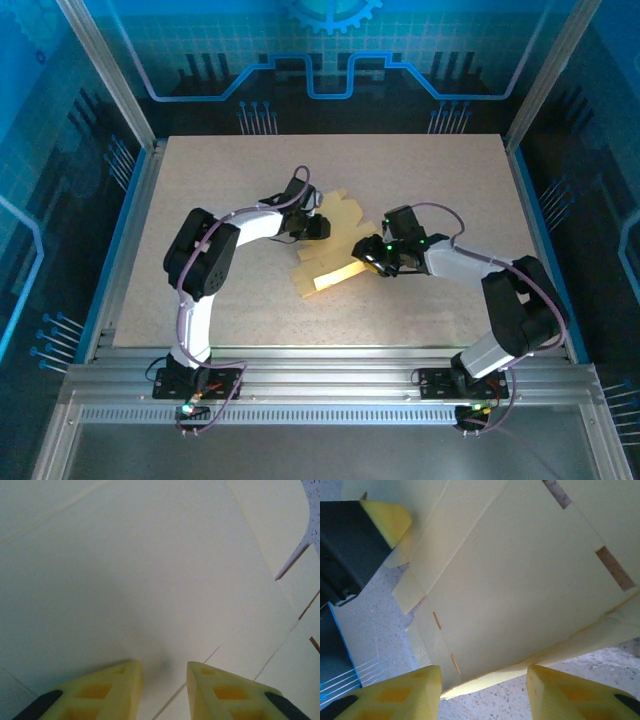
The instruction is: Fold the paper box
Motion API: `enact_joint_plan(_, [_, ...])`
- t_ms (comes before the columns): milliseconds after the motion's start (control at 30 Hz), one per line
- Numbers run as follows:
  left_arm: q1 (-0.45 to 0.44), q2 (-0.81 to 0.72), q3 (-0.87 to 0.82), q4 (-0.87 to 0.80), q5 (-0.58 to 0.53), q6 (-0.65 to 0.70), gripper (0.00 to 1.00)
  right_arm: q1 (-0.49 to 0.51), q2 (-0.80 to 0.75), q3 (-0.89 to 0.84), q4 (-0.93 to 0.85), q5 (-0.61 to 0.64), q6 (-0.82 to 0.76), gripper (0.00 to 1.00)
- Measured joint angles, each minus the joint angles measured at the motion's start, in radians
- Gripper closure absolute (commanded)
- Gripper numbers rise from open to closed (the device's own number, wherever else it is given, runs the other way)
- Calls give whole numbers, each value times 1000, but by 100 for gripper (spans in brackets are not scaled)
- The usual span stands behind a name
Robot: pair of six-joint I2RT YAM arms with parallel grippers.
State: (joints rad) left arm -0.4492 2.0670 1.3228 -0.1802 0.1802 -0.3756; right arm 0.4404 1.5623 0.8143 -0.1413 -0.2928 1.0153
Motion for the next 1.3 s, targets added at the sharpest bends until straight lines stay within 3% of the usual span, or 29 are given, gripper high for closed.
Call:
enact_joint_plan(400, [-1, -14, -43, 60, -4, -19, 68, 1, 172, 95, -52, 15, -47, 52])
enact_joint_plan(667, [0, -19, -57, 82, -20, -31, 68, 16, 195, 127, -84, 47, -56, 57])
enact_joint_plan(800, [0, -19, -58, 86, -23, -44, 68, 35, 168, 126, -93, 87, -81, 56])
enact_joint_plan(1000, [-1, -20, -58, 88, -23, -47, 67, 56, -5, 51, -102, 204, -117, 43])
enact_joint_plan(1167, [-1, -20, -58, 88, -23, -53, 67, 49, -143, -42, -105, 254, -76, 43])
enact_joint_plan(1300, [-1, -20, -58, 88, -23, -62, 67, 47, -134, -63, -105, 253, -59, 49])
